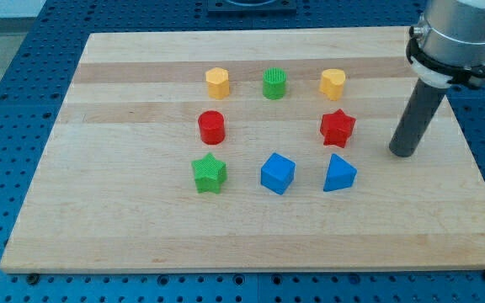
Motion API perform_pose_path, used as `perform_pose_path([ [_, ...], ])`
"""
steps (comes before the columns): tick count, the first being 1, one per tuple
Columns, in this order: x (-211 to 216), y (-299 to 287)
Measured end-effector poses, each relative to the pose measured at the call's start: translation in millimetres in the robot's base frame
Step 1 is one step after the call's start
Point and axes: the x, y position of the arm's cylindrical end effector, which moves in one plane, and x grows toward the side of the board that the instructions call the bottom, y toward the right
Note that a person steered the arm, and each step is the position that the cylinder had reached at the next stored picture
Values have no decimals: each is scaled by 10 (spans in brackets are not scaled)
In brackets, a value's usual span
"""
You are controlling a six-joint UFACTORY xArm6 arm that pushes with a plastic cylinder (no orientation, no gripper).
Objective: Push the red star towards the center of the board
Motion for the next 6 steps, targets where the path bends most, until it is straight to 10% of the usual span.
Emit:
perform_pose_path([
  [2, -696, -204],
  [6, -416, -195],
])
